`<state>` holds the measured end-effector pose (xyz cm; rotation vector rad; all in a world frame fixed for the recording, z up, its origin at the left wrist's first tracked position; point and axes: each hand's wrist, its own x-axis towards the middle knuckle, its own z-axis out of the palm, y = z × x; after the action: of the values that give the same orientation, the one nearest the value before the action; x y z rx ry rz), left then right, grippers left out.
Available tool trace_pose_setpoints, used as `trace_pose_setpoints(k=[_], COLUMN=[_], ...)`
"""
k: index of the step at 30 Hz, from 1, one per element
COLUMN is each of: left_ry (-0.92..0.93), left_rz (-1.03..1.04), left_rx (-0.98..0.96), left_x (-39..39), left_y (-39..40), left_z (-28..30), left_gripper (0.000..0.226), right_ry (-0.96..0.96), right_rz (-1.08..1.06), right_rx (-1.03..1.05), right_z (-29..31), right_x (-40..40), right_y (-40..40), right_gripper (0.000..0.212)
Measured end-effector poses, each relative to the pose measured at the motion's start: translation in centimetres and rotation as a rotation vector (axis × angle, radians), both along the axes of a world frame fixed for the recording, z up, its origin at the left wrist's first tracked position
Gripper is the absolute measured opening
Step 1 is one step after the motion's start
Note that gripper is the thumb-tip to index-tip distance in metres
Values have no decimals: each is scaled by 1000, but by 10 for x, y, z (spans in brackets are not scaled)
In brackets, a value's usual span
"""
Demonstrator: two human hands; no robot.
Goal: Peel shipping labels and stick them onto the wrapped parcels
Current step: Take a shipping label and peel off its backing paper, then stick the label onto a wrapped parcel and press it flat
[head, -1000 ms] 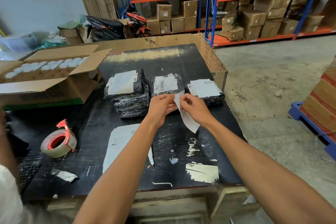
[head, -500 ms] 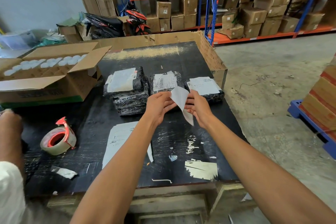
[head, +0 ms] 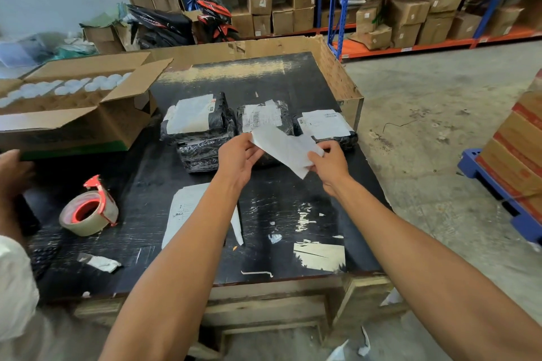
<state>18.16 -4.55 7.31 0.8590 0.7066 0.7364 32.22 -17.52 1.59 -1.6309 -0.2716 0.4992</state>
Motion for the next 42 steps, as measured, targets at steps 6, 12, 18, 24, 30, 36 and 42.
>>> trace_pose_setpoints(k=[6, 12, 18, 24, 30, 36, 42], left_ry=[-55, -272, -255, -207, -150, -55, 6], left_rz=[169, 368, 296, 194, 239, 270, 150], left_rx=[-50, -164, -98, -70, -94, -85, -12], left_x=[-8, -26, -21, -20, -29, -19, 5], left_y=[15, 41, 25, 9, 9, 6, -18], left_z=[10, 40, 53, 47, 42, 33, 30], left_gripper=[13, 7, 11, 8, 9, 11, 6], right_ry=[-27, 85, -85, -221, -241, -608, -838], right_rz=[-178, -329, 519, 747, 465, 213, 119], right_rx=[-152, -252, -307, -359, -316, 9, -158], right_z=[-13, -13, 2, -9, -13, 13, 31], right_x=[4, 1, -51, -86, -72, -65, -59], right_y=[-16, -21, 7, 29, 18, 3, 22], right_gripper=[36, 36, 32, 18, 39, 58, 19])
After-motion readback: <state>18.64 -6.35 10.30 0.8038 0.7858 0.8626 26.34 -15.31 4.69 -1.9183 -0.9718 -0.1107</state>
